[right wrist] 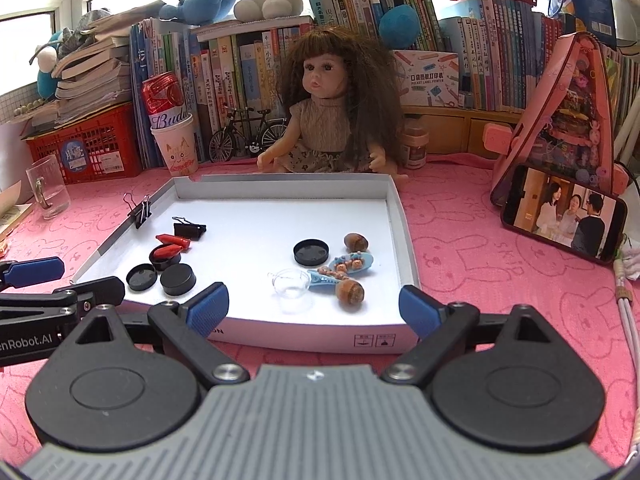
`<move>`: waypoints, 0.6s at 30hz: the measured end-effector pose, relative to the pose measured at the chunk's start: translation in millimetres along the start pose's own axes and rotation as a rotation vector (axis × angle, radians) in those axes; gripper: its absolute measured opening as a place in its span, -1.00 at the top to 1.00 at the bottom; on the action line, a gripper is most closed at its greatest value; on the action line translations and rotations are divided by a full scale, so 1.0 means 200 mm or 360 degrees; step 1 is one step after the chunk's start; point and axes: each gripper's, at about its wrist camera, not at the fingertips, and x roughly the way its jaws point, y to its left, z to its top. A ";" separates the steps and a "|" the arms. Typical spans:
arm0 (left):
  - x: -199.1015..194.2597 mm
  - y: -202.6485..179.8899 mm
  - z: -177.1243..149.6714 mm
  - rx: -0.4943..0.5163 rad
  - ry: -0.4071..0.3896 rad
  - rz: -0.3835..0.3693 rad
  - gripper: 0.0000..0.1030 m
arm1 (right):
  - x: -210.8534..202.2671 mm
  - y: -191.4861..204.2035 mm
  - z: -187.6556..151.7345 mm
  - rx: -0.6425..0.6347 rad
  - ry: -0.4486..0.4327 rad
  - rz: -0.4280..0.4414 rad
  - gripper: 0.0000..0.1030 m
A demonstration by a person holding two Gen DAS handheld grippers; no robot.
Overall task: Organize rigid objects
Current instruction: 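Lift both open tools out of the tray and back from it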
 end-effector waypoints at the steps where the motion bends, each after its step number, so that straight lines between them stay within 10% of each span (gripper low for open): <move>1: 0.00 0.00 -0.01 0.0005 -0.0002 0.0013 -0.50 | 0.00 0.00 -0.01 0.0001 0.0003 -0.0001 -0.88; 18: 0.08 -0.04 -0.13 0.0024 0.0121 0.0069 -0.50 | 0.04 0.01 -0.15 -0.0016 0.0081 -0.0056 -0.91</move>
